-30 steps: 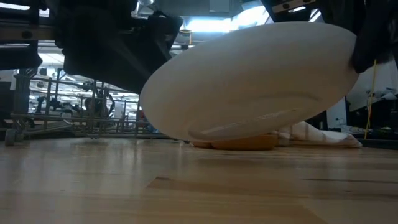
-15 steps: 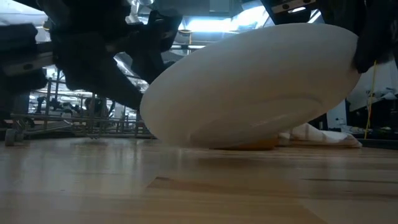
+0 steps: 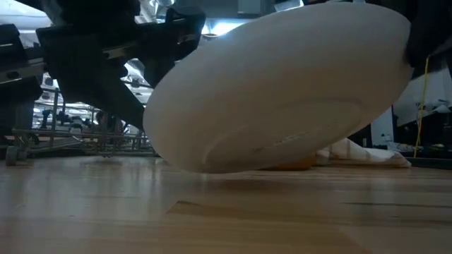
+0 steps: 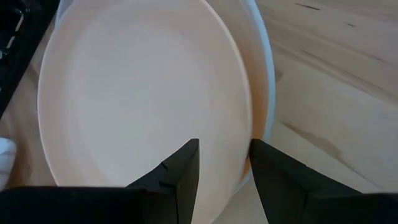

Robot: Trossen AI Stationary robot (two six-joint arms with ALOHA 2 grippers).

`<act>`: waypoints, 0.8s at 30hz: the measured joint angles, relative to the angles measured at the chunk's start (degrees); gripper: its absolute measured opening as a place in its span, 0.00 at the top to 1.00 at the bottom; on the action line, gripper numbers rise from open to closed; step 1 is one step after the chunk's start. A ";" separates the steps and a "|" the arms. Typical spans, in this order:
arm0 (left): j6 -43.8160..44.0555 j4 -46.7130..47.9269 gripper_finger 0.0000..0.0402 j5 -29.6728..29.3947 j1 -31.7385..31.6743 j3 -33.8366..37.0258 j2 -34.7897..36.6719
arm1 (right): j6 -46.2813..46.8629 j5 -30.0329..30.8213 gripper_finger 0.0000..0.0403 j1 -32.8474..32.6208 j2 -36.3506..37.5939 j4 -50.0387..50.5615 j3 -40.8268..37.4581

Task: Sort dishes
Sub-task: Put the light orange plate into the dish rack

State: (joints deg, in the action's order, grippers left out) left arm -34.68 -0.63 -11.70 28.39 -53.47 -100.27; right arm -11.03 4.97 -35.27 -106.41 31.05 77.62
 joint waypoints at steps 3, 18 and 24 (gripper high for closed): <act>0.00 0.20 0.66 0.16 0.01 0.02 -0.01 | 0.02 0.04 0.96 0.14 0.00 -0.74 0.00; 0.65 0.02 0.90 4.11 -0.01 0.02 -0.51 | -0.96 0.54 0.96 1.22 0.00 -4.40 0.00; 6.03 -0.23 0.98 3.44 0.12 0.02 -0.51 | -0.85 -0.57 0.96 1.18 0.00 -4.49 0.00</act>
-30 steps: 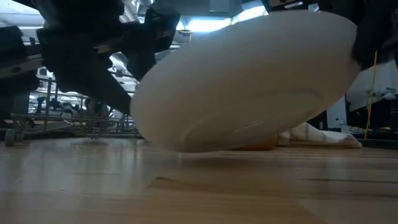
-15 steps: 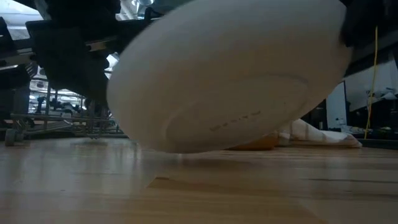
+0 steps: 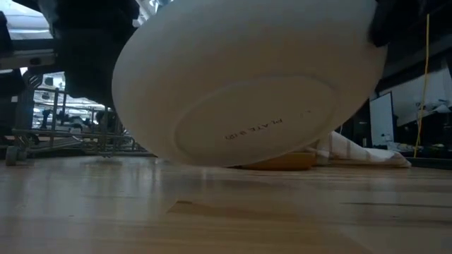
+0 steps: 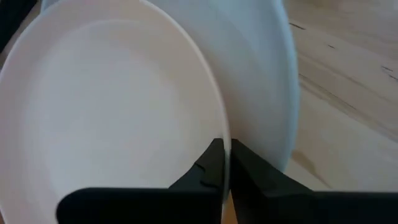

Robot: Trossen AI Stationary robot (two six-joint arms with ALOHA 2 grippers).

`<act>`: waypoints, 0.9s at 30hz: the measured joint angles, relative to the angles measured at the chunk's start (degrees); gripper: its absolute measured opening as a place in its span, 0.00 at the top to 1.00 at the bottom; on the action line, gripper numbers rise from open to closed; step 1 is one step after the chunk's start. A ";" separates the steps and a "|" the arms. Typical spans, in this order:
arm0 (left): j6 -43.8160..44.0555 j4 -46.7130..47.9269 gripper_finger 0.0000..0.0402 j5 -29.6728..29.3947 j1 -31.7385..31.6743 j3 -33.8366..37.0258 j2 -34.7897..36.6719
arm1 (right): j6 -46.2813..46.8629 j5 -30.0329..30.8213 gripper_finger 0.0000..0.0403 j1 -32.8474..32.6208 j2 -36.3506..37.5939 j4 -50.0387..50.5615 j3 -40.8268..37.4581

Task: Sort dishes
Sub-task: Put the light orange plate into the dish rack

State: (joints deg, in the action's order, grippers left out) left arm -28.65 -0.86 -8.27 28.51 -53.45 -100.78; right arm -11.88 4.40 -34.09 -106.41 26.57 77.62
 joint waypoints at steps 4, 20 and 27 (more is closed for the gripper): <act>3.03 0.29 0.99 -2.70 0.14 0.00 0.18 | -0.05 -0.70 0.96 0.02 0.00 0.24 0.02; 15.39 4.01 1.00 -7.63 0.66 0.11 10.20 | -0.11 -2.81 0.96 -0.07 0.02 15.75 0.98; 19.86 3.84 1.00 -12.80 3.24 0.09 16.79 | -2.88 2.69 0.96 -0.07 0.02 24.59 6.86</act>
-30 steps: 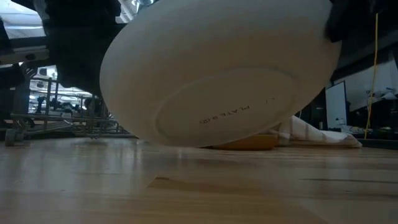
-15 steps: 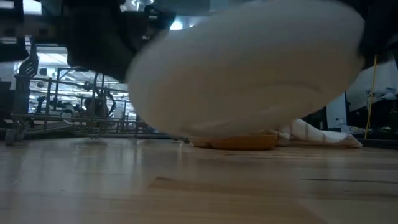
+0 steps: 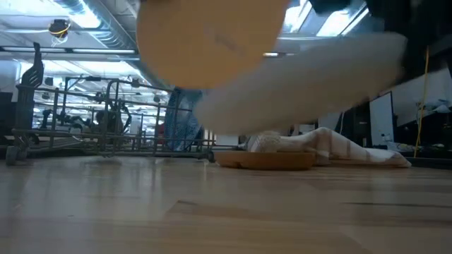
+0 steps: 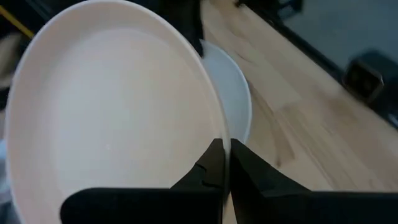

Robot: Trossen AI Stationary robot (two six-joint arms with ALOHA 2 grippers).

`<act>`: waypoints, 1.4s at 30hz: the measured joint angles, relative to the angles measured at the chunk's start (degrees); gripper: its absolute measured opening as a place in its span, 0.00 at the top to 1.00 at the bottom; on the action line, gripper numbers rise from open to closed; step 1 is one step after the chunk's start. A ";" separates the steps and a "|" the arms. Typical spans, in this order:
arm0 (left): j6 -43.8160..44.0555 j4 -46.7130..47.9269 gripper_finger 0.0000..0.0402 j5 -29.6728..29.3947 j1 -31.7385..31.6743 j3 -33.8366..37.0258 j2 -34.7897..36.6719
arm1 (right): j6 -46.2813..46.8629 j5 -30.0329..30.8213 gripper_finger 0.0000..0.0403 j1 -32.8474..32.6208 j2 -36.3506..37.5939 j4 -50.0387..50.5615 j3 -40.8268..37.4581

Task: Sort dishes
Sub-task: Put the light orange plate into the dish rack

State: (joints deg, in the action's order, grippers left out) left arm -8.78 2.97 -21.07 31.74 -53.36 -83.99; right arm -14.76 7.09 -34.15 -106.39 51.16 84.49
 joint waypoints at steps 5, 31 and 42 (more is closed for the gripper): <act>0.65 2.16 1.00 -9.54 3.22 0.00 4.99 | -4.92 7.78 0.96 0.04 0.00 5.56 5.82; 7.29 3.86 1.00 -56.23 14.13 -0.09 12.77 | -52.00 41.28 0.98 25.14 0.04 0.14 8.63; 8.80 3.94 1.00 -65.12 14.15 -0.09 12.77 | -84.24 43.99 0.98 34.72 -1.30 -18.02 8.61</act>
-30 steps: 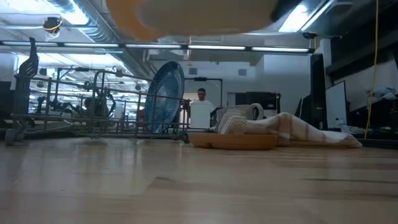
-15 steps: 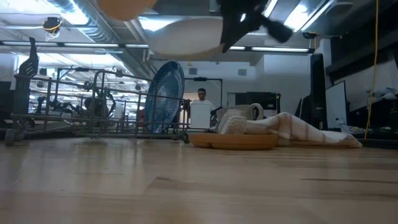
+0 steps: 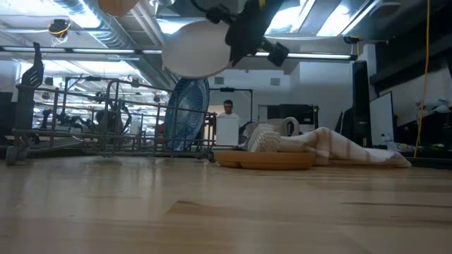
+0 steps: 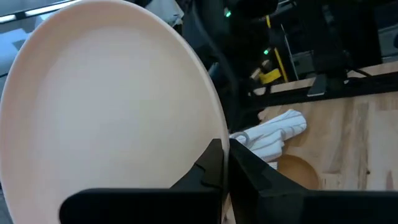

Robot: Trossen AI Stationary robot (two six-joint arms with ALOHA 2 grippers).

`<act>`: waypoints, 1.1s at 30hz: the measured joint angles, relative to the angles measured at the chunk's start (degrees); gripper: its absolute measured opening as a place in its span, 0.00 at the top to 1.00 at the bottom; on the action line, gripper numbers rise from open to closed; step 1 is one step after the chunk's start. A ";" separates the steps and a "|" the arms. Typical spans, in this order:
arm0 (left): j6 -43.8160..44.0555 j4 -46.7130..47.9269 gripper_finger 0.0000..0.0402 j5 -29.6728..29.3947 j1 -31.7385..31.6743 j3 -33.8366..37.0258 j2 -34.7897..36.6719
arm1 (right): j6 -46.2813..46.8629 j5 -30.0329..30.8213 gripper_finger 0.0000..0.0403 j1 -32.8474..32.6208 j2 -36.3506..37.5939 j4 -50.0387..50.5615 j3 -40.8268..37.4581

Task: Sort dishes
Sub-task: Put the light orange plate into the dish rack

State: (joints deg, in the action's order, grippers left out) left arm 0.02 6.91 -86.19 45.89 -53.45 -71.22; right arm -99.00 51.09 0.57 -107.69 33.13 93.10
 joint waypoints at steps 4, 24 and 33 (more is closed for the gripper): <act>0.95 0.14 1.00 -0.04 -0.17 0.00 -0.02 | -5.05 1.19 0.98 0.24 -1.75 -2.78 0.00; 34.07 -0.25 1.00 35.18 -1.75 9.51 -6.51 | -5.00 7.81 0.97 -2.87 -3.44 -1.78 -0.09; 34.37 -0.83 1.00 49.02 -2.54 9.84 -18.64 | -4.81 7.58 0.97 -2.83 -3.44 -2.06 -0.09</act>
State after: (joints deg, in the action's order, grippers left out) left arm 34.38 6.08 -37.17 43.35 -43.61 -89.86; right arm -103.81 58.67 -2.26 -111.13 31.07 93.01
